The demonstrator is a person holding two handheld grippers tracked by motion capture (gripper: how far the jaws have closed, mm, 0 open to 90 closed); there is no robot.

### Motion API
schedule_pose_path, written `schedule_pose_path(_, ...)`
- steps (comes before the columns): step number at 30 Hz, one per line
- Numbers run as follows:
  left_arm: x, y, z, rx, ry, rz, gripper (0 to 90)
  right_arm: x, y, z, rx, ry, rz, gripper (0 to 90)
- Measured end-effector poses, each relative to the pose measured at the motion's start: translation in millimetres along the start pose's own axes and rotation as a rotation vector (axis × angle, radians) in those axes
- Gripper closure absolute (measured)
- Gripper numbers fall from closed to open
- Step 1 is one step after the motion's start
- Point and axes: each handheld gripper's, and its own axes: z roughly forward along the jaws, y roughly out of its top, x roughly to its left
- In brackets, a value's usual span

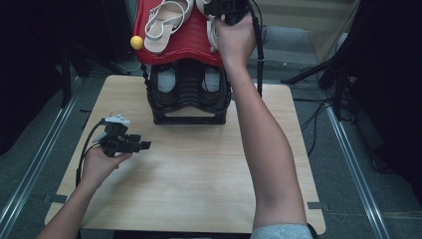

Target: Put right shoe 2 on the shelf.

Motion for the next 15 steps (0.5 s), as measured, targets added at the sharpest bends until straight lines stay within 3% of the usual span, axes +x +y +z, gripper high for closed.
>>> schedule_pose_path(7, 0.0, 0.0, 0.1, 0.000, -0.001, -0.001, 41.3, 2.8, -0.4, 0.7, 0.006, -0.005, -0.010, 86.2)
schedule_pose_path(11, 0.6, 0.1, -0.3, 0.000, 0.002, -0.001, 41.3, -0.2, 1.2, 1.0, -0.004, 0.027, 0.001, 78.4)
schedule_pose_path(15, 0.9, 0.0, -0.5, -0.004, 0.004, -0.005, 41.3, 2.8, 4.1, 0.0, -0.010, 0.016, -0.023, 72.1)
